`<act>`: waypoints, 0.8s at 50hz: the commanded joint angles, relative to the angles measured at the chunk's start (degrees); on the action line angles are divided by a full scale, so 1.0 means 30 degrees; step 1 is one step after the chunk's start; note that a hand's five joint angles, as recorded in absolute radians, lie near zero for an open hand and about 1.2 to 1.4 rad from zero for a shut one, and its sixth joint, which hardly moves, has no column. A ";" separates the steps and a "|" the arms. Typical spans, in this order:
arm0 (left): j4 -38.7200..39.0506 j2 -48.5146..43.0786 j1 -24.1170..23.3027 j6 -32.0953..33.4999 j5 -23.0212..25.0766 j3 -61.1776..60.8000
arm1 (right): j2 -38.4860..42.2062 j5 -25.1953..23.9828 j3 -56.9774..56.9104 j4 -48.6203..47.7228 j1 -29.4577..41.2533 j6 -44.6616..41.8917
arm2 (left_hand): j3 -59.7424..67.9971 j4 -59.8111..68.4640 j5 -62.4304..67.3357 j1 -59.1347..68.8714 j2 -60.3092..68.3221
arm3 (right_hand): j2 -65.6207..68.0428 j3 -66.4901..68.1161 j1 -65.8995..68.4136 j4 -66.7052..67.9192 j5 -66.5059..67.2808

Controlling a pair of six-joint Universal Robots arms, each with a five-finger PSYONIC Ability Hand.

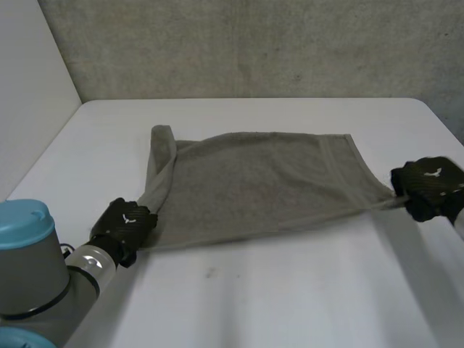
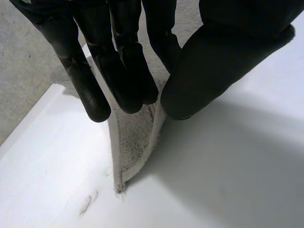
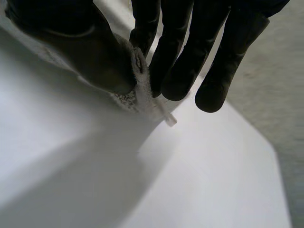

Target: Fold the towel.

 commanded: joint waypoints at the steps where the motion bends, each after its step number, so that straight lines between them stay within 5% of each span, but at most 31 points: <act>1: 0.0052 0.1064 -0.0014 -0.0099 0.0061 -0.0602 | -0.1072 -0.0242 0.0518 -0.1677 -0.1165 0.2698 | 0.3402 0.3373 0.3531 0.3640 0.3380 | 0.1095 0.1030 0.1094 0.0964 0.1023; 4: 0.0460 0.0948 -0.0043 -0.0099 0.0090 -0.0631 | -0.1072 -0.0242 0.0518 -0.1766 -0.1166 0.2877 | 0.3188 0.3159 0.3317 0.3426 0.3165 | 0.1095 0.1030 0.1094 0.0964 0.1023; 8: 0.1514 0.0422 -0.0043 -0.0070 0.0061 -0.0660 | -0.1072 -0.0271 0.0693 -0.1796 -0.1078 0.2848 | -0.5435 -0.5464 -0.5306 -0.5197 -0.5458 | 0.1095 0.1030 0.1094 0.0964 0.1023; 13: 0.1663 0.0127 0.0161 -0.0041 0.0061 -0.0718 | -0.0838 -0.0476 0.0957 -0.1825 -0.0990 0.2818 | -0.8637 -0.8666 -0.8508 -0.8399 -0.8660 | 0.1095 0.1030 0.1094 0.0964 0.1023; 31: 0.1781 -0.0020 0.1891 -0.0217 0.0266 -0.1070 | -0.0749 -0.0476 0.1104 -0.2030 -0.0960 0.2789 | -0.9206 -0.9235 -0.9077 -0.8968 -0.9229 | 0.1095 0.1030 0.1094 0.0964 0.1023; 40: 0.1781 -0.0604 0.2008 -0.1328 0.2137 -0.0808 | -0.0574 -0.0476 0.1104 -0.2030 -0.0960 0.2789 | -0.8871 -0.8900 -0.8742 -0.8633 -0.8894 | 0.1095 0.1030 0.1094 0.0964 0.1023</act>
